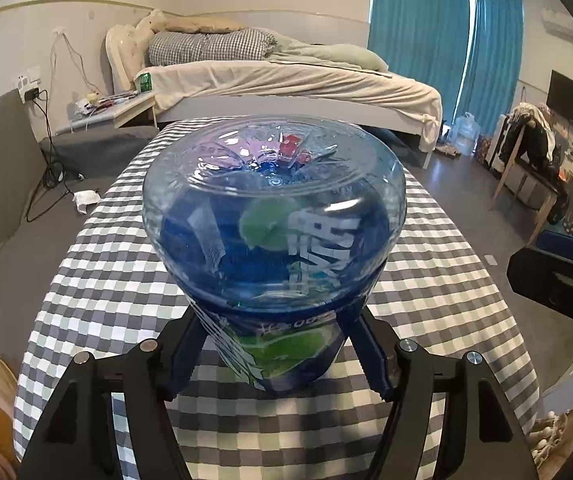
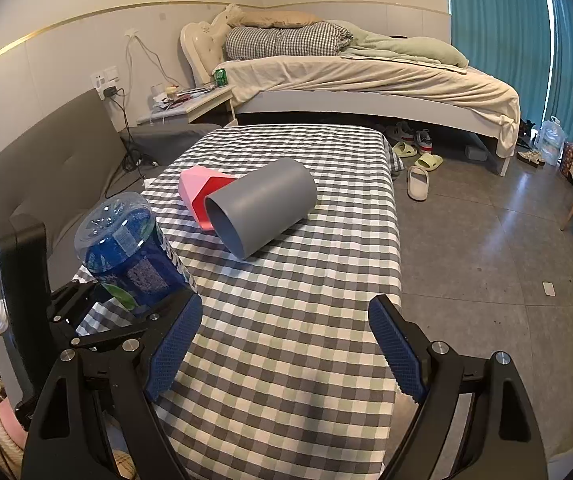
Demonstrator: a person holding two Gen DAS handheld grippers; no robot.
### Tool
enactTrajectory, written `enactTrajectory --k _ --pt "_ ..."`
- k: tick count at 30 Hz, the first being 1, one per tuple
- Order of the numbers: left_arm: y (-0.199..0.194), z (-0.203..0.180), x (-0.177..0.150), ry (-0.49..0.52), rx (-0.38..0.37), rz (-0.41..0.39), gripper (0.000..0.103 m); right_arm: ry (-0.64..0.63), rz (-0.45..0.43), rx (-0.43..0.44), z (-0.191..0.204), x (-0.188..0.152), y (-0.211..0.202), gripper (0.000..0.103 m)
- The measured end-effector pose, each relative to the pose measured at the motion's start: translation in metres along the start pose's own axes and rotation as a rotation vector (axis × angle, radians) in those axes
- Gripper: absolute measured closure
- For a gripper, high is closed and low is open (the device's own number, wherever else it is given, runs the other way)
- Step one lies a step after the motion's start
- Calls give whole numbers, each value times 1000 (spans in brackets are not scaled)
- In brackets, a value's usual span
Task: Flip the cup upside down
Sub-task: 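Lower the bottle base onto the table and open the left gripper, then pull the left gripper back from the standing bottle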
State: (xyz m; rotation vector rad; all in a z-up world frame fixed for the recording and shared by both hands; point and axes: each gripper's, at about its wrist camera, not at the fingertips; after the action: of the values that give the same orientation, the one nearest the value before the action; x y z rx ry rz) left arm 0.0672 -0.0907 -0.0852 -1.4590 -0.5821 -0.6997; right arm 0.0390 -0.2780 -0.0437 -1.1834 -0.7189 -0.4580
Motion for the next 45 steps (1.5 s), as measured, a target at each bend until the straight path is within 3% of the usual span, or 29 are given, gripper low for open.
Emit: enactTrajectory --k 2,12,27,29,32,33,37,45 --pt "-3 -1 0 9 3 -3 24 5 -1 1 -1 0 0 18" --pt "-36 10 -4 -7 23 -26 24 10 -50 1 2 -3 -20 18" --pt "-110 54 4 -38 43 -158 21 -44 -107 -24 36 -24 -61 18" --pt "-115 56 0 -41 51 -162 10 -57 -107 -24 42 -27 -61 18" --pt "-117 60 -5 -51 67 -166 5 -72 -109 -25 50 -30 -59 15" --pt "-117 62 -7 -58 72 -164 4 -73 -111 -30 52 -30 -58 9" --pt "-113 68 -10 -62 97 -156 4 -66 -110 -19 55 -31 -50 1" --pt "-105 77 -11 -82 122 -141 4 -45 -94 -35 53 -31 -39 0"
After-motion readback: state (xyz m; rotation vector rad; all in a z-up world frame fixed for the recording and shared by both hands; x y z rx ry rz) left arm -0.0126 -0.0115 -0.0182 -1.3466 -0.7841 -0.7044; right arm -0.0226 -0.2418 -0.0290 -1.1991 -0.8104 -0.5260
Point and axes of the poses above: each gripper's, at about its wrist camera, not at the fingertips, and y roughly the way its jaws point, z to its left, x to its top, and after that the axes turned 7 degrees about x, right-handed
